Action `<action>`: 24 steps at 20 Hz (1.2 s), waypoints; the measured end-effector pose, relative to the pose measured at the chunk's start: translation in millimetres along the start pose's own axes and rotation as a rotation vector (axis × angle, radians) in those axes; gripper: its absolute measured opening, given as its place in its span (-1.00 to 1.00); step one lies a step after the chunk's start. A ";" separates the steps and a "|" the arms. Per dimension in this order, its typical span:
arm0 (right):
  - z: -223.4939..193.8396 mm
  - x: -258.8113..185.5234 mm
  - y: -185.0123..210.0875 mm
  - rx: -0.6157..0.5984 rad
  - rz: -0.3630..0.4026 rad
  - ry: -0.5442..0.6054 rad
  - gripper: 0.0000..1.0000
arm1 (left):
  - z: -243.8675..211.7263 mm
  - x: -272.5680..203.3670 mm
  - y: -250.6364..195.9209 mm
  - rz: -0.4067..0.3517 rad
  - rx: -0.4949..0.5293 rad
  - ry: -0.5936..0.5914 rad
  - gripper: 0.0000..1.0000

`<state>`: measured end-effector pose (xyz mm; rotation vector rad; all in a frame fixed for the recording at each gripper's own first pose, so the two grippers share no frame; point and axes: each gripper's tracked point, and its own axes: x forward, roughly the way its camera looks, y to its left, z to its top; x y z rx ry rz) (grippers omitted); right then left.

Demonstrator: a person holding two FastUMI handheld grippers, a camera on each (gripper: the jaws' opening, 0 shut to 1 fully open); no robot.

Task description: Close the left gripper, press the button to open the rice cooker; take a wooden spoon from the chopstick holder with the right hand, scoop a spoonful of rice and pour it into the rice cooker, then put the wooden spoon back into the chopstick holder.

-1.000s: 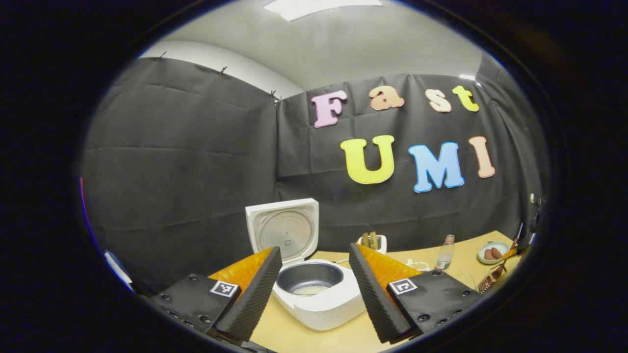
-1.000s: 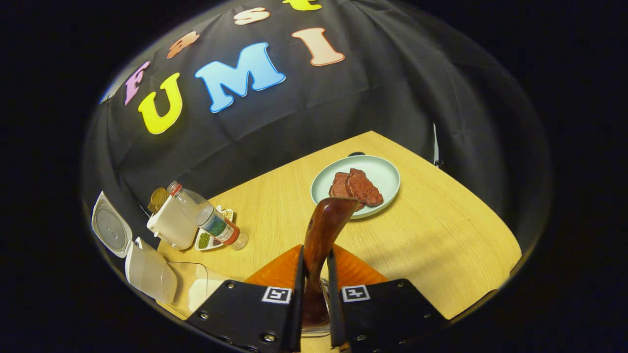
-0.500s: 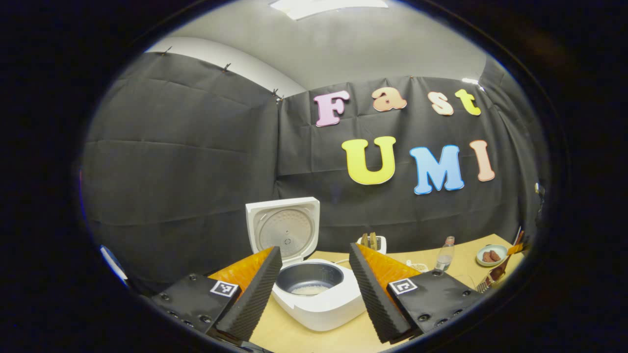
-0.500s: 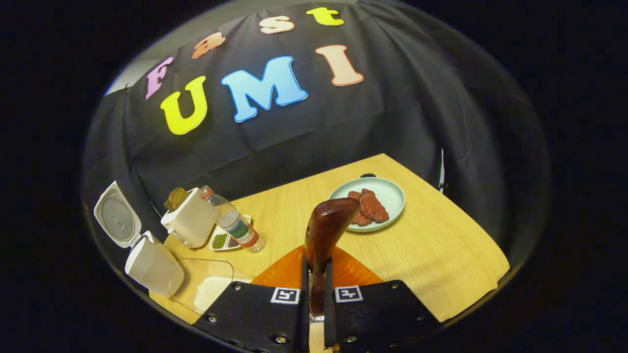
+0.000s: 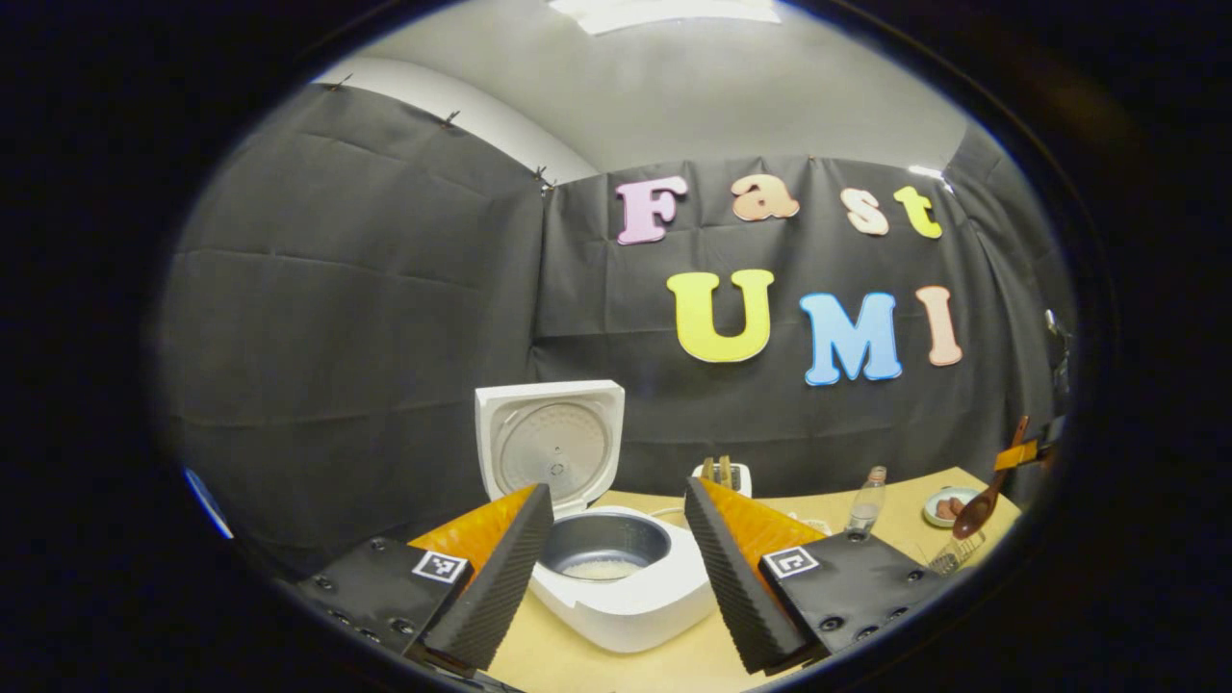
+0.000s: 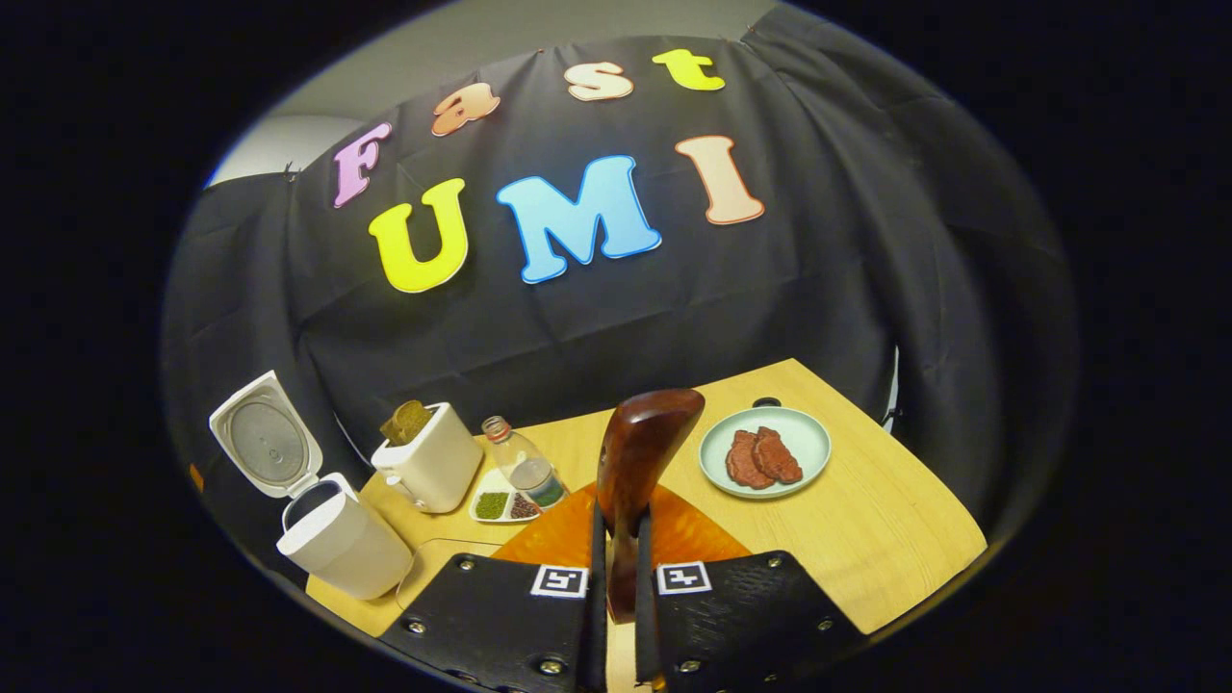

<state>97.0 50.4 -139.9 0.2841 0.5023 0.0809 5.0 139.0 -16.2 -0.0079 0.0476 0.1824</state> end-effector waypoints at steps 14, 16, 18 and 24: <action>-73.2 21.7 107.3 -0.058 0.102 0.058 -0.76 | -6.3 5.7 57.7 -0.017 0.014 0.011 0.92; -89.3 28.6 116.9 -0.073 0.104 0.075 -0.77 | -9.1 4.0 69.1 -0.010 0.026 0.018 0.92; -104.6 35.5 124.8 -0.082 0.105 0.092 -0.77 | -13.8 1.8 76.7 -0.007 0.032 0.035 0.92; -136.5 50.0 143.6 -0.104 0.110 0.114 -0.77 | -15.7 -5.6 103.2 0.041 0.033 0.036 0.90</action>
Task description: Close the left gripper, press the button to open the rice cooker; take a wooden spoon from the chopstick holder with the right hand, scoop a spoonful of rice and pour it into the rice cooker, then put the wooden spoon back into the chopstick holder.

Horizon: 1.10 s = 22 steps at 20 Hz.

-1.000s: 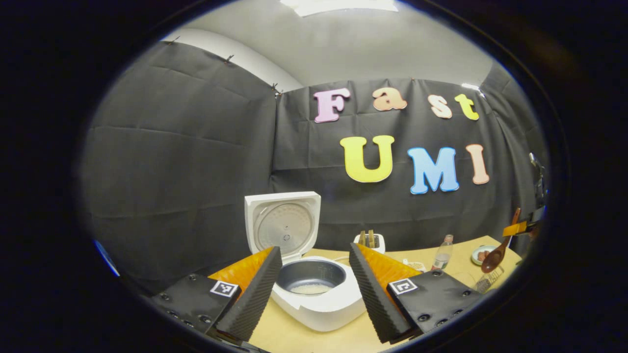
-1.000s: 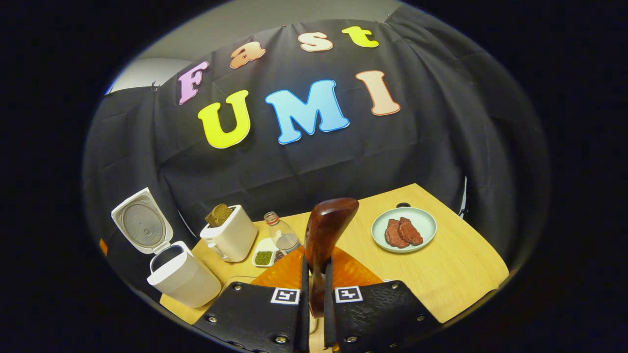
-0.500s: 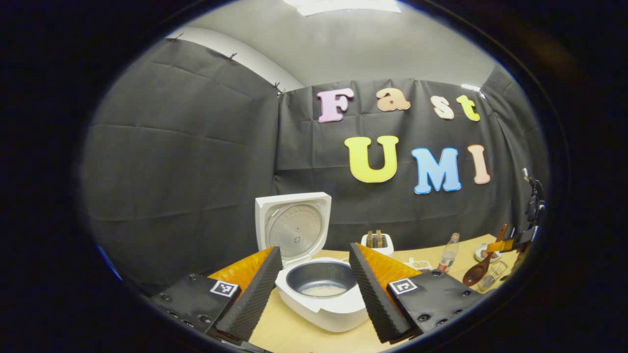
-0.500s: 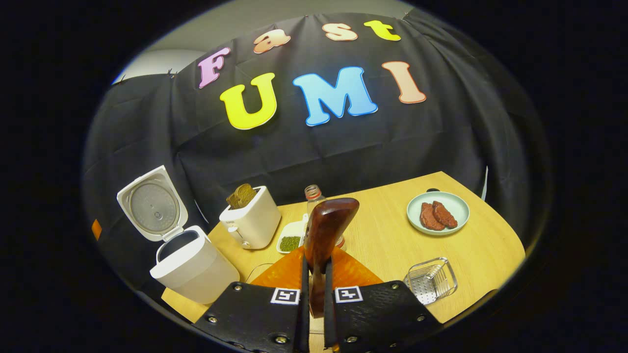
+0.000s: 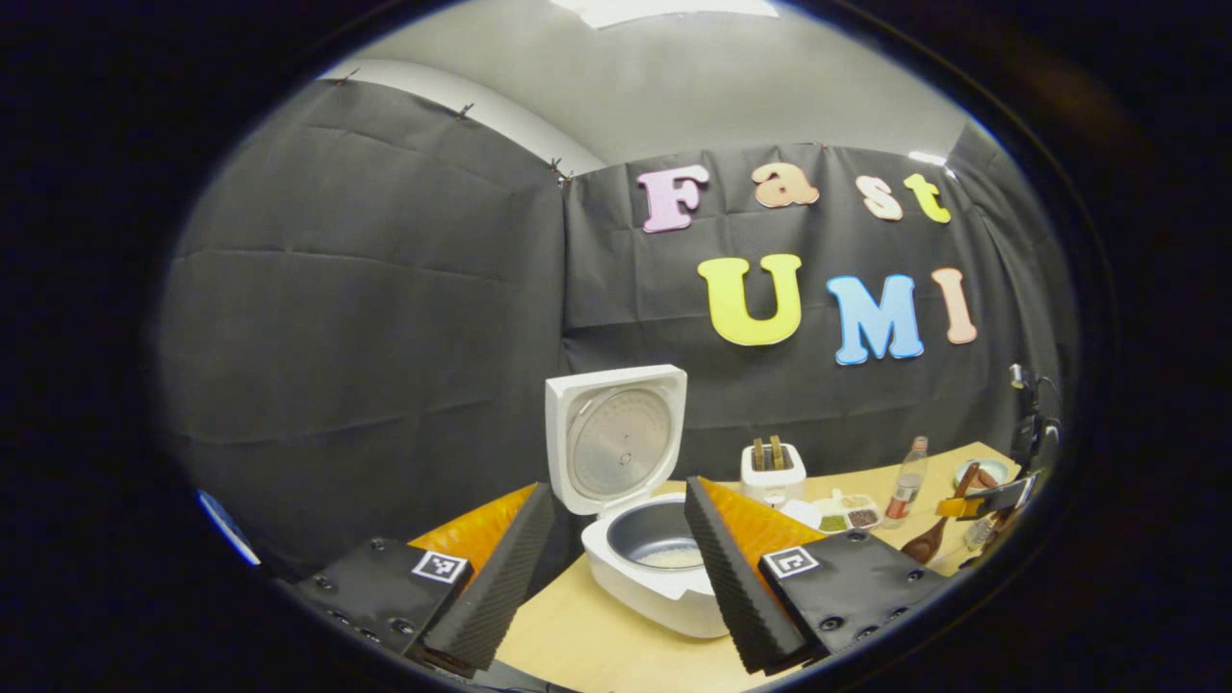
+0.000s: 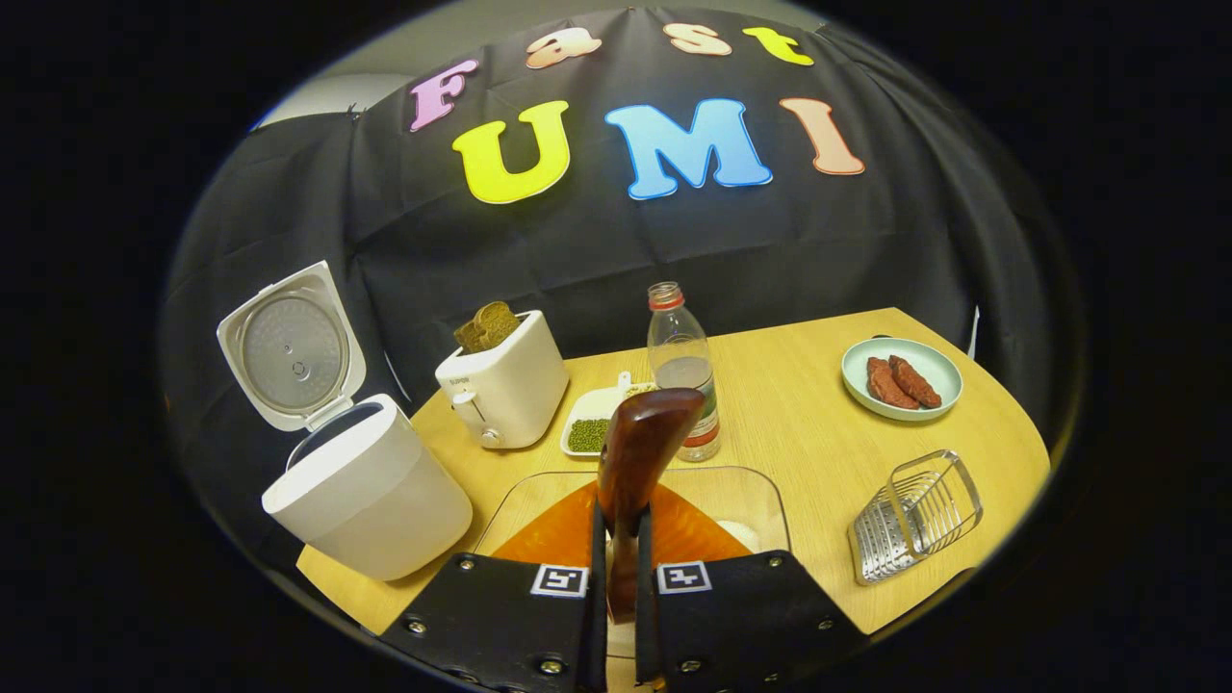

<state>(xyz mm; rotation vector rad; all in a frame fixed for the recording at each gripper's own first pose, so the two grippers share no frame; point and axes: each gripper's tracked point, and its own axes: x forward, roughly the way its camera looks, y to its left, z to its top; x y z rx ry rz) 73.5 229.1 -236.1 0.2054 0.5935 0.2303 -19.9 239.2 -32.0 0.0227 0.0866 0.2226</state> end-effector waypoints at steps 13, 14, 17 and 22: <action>-32.5 -1.9 34.5 0.118 0.107 0.101 -0.76 | -12.8 -10.2 18.9 0.036 -0.029 0.021 0.92; -35.3 -3.2 37.6 0.143 0.121 0.116 -0.76 | -12.6 -10.8 18.4 0.034 -0.033 0.021 0.92; -35.5 -1.2 35.0 0.242 0.141 0.140 -0.76 | -9.1 -11.8 16.8 0.026 -0.029 0.013 0.92; -41.8 6.4 5.1 0.634 0.167 0.219 -0.76 | -6.5 -12.9 13.5 0.012 -0.022 0.012 0.93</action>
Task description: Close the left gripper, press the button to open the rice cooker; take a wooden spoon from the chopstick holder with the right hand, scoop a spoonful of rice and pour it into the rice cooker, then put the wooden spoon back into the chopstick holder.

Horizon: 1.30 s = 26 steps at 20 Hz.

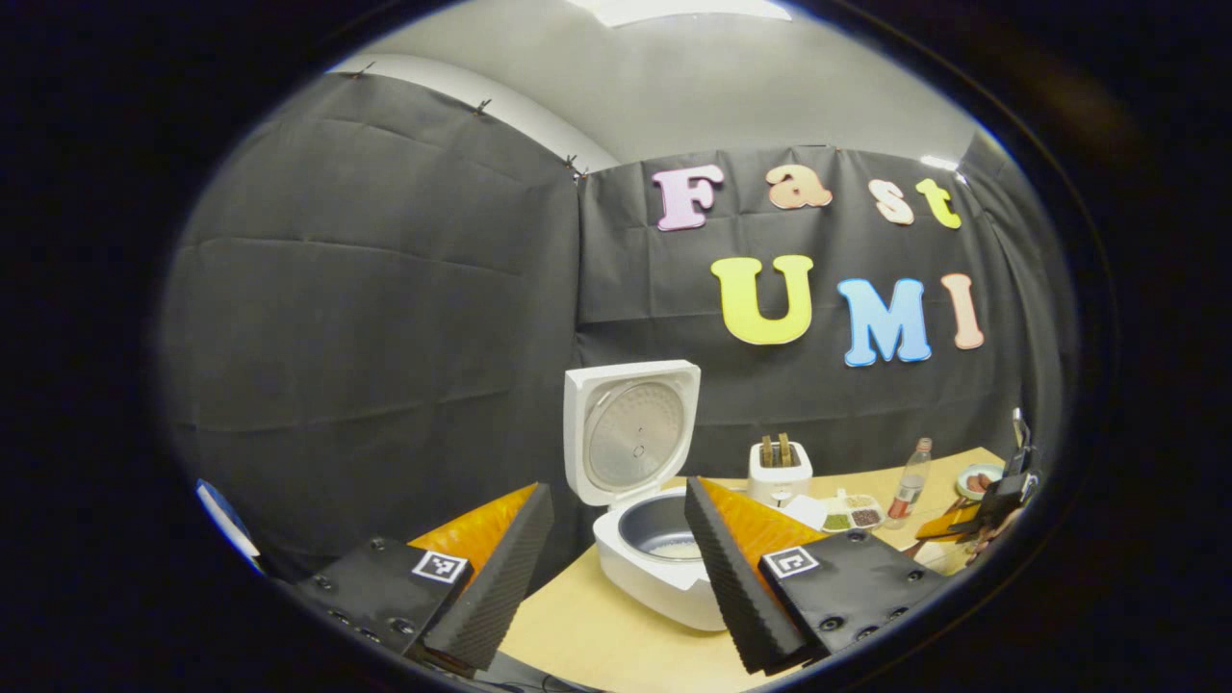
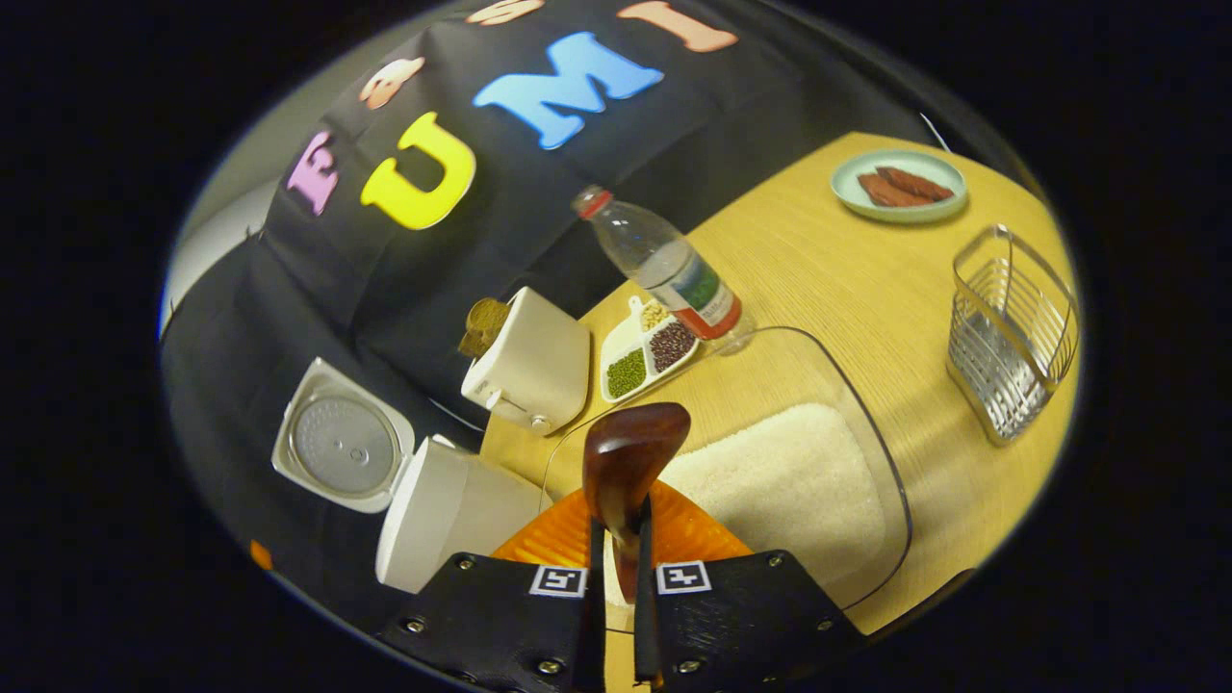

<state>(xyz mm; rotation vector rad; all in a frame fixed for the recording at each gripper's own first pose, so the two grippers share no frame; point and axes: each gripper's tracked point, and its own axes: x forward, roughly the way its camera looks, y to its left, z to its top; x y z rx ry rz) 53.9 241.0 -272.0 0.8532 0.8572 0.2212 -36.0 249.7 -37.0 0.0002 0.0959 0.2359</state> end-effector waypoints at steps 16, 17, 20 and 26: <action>66.2 -28.8 52.3 0.249 0.167 -0.059 -0.76 | -1.2 -1.3 -8.5 -0.003 -0.034 -0.001 0.92; 68.2 -29.3 63.6 0.257 0.191 -0.054 -0.76 | -1.9 -2.7 -7.1 0.000 -0.042 -0.001 0.92; 73.3 -31.4 95.5 0.269 0.238 -0.047 -0.77 | -8.4 -2.9 -1.4 0.011 -0.072 0.005 0.92; 63.8 -22.7 157.0 0.239 0.322 -0.018 -0.77 | -12.4 -10.8 23.2 0.054 -0.098 0.008 0.92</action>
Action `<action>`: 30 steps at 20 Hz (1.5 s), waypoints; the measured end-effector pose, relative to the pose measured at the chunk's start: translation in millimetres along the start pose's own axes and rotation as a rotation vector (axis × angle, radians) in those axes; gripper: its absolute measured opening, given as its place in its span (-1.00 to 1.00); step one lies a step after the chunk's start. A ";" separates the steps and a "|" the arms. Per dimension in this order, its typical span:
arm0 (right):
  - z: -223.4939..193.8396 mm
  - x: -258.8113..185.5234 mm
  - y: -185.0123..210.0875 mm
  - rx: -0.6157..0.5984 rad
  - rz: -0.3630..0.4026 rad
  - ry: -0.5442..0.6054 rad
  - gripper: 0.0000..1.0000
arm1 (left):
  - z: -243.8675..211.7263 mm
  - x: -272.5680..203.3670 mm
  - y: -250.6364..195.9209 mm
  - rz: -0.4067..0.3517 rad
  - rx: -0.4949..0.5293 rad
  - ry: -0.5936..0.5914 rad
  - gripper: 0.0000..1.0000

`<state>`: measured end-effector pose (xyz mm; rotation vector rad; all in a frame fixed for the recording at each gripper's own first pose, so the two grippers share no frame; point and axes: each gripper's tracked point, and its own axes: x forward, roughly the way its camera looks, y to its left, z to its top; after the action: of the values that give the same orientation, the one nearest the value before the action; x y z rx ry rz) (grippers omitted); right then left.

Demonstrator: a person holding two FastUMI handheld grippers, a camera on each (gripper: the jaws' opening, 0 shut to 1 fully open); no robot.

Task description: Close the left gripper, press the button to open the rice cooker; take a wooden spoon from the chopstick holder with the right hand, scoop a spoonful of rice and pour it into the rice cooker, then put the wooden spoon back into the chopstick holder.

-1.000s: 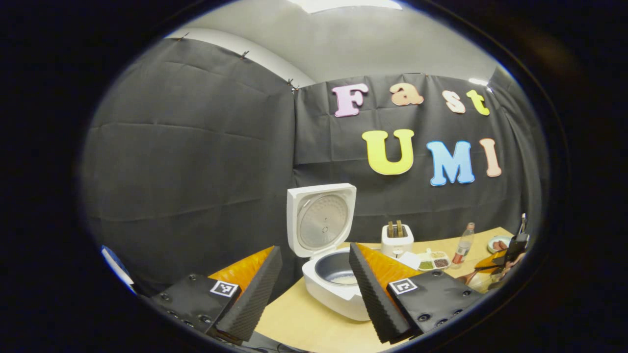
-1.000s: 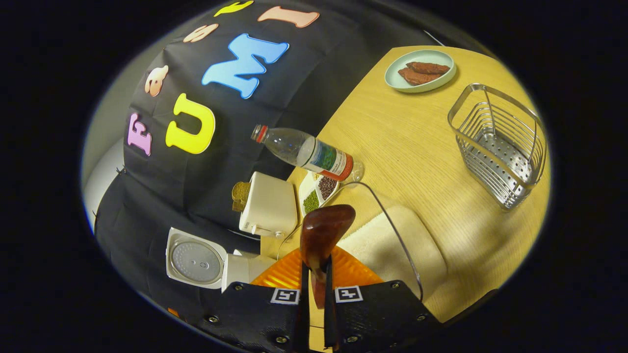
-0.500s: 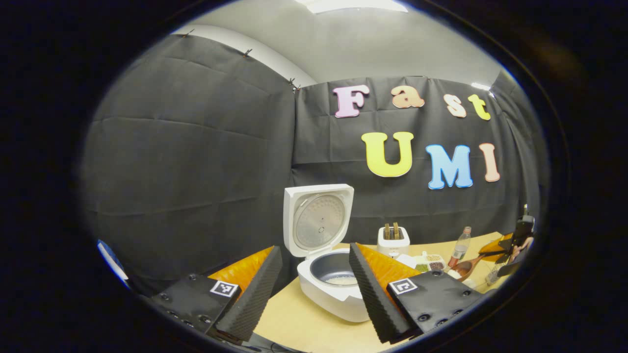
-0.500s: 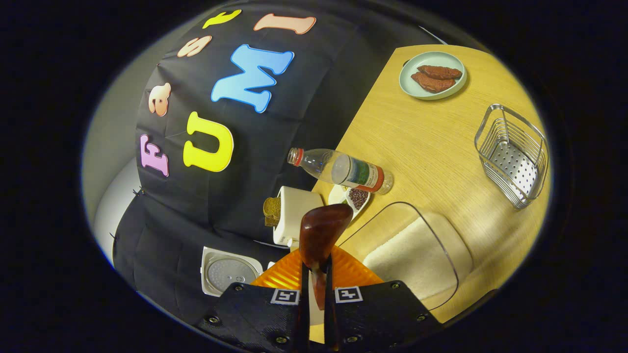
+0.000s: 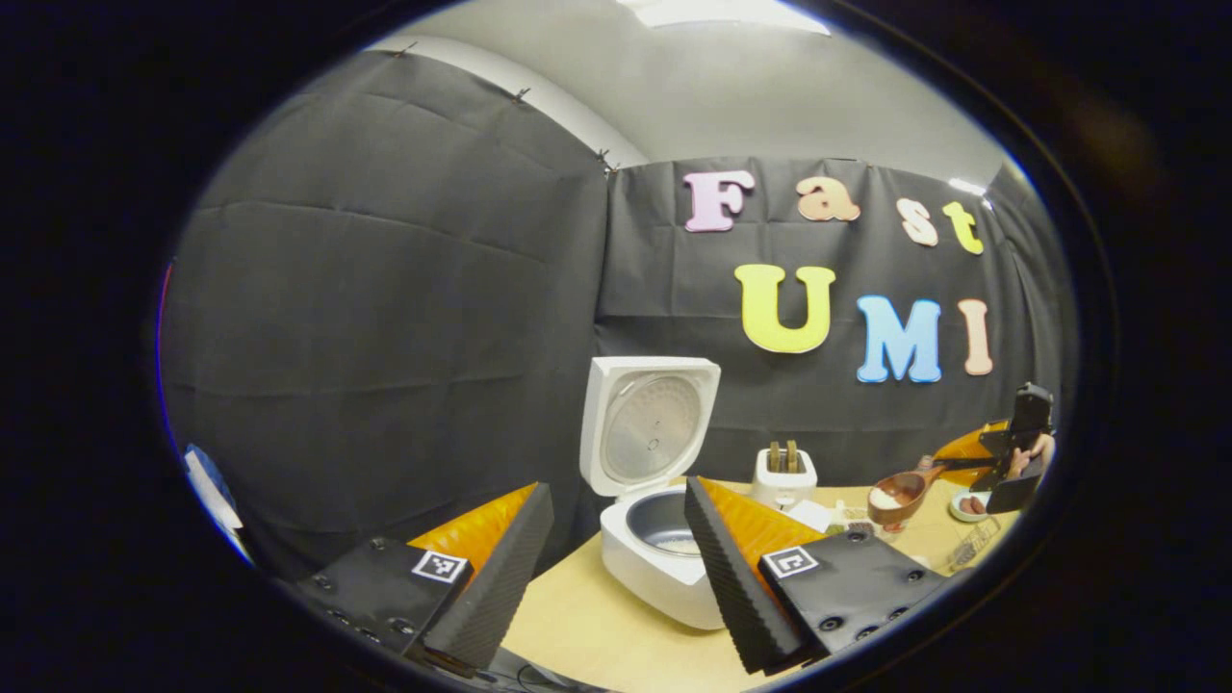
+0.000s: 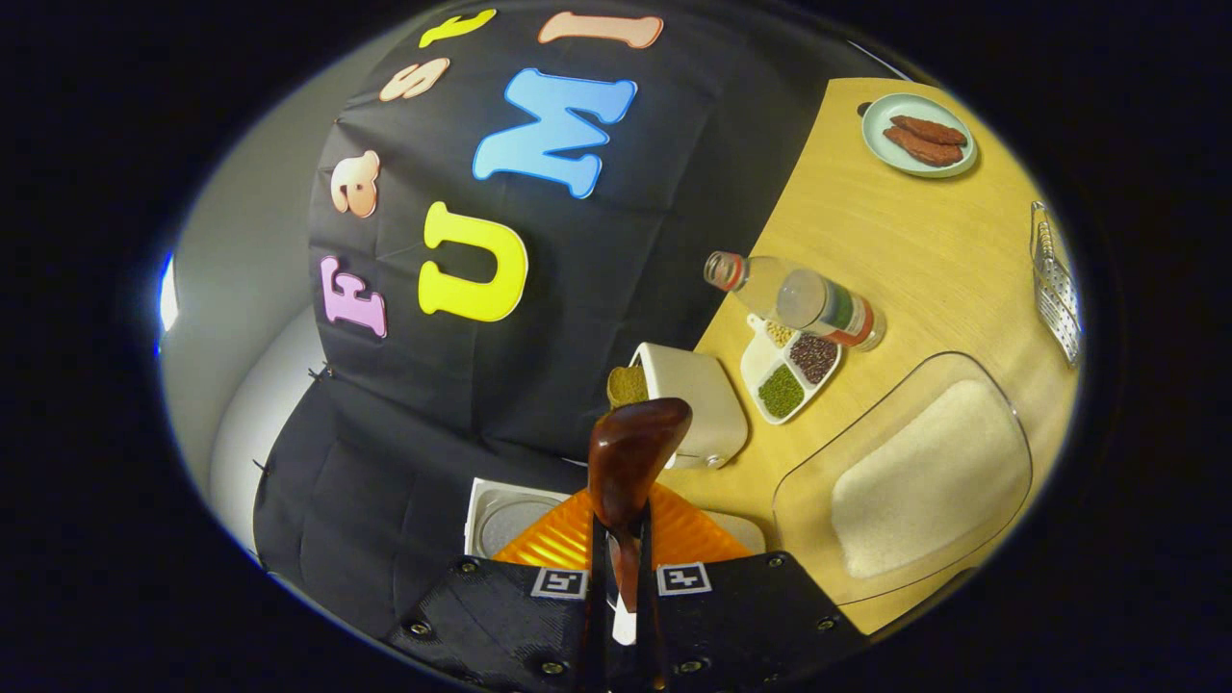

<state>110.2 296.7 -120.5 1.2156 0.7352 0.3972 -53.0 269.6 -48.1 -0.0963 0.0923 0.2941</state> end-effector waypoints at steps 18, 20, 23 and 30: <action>-134.5 104.7 68.1 -0.222 0.075 0.217 -0.77 | -25.6 -47.0 85.0 0.175 -0.033 0.040 0.92; -146.8 118.3 70.0 -0.245 0.071 0.226 -0.77 | -29.6 -50.8 96.4 0.200 -0.033 0.047 0.92; -162.3 134.9 69.3 -0.306 0.059 0.233 -0.77 | -30.4 -59.2 104.7 0.234 -0.038 0.066 0.94; -185.5 161.2 55.4 -0.551 0.018 0.226 -0.77 | -43.0 -75.4 123.1 0.282 -0.039 0.098 0.91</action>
<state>101.1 547.2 -145.8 0.6636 0.7433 0.7081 -164.3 360.7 -92.9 -0.1369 0.1977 0.5728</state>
